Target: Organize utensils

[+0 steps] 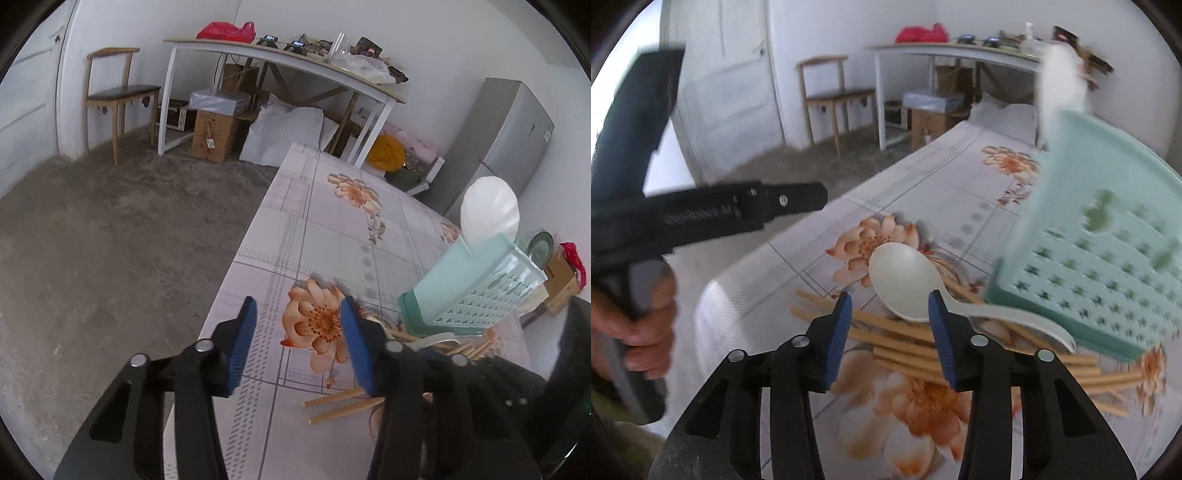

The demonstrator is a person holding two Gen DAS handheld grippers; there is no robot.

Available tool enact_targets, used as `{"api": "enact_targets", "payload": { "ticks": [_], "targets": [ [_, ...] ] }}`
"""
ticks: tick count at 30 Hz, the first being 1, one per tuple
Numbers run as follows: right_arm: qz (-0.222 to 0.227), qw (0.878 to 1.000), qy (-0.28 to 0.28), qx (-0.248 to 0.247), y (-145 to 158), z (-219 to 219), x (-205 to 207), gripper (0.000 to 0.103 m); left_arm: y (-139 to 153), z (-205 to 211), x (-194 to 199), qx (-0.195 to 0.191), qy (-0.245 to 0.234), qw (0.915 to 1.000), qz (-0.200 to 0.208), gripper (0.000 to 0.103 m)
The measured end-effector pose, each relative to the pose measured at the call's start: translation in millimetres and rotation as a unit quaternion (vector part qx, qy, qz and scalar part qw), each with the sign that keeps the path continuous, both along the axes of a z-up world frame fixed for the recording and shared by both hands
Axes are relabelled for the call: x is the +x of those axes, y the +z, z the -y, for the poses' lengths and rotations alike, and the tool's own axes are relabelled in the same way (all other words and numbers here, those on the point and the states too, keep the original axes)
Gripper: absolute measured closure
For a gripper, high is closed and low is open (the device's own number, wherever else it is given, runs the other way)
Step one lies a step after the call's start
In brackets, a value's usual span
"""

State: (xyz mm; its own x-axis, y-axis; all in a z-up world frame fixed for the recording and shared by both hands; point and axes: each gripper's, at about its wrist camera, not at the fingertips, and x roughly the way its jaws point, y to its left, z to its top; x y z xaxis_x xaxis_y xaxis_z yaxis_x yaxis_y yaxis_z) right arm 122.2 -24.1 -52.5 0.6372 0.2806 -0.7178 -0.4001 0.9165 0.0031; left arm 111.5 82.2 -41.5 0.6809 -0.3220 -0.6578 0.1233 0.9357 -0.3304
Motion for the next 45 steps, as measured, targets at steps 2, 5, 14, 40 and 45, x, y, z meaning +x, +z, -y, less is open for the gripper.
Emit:
{"api": "enact_targets", "payload": {
  "ticks": [2, 5, 14, 40, 45],
  "targets": [
    [-0.002, 1.000, 0.007, -0.013, -3, -9, 11, 0.066, -3, -3, 3, -0.008, -0.005, 1.0000, -0.003, 0.063],
    [-0.004, 0.999, 0.011, -0.030, -11, -16, 15, 0.072, -6, -6, 6, -0.018, -0.011, 0.9998, -0.005, 0.067],
    [0.002, 0.999, -0.006, -0.036, -13, -9, 8, 0.095, -8, -14, 5, -0.051, -0.025, 0.9984, 0.003, 0.068],
    [0.101, 0.969, -0.138, 0.179, 82, 155, -83, 0.100, -29, 33, 37, -0.098, -0.076, 0.9852, -0.119, 0.069],
    [0.105, 0.957, -0.146, 0.229, 87, 179, -90, 0.100, -36, 44, 45, -0.081, -0.075, 0.9843, -0.137, 0.071]
  ]
}}
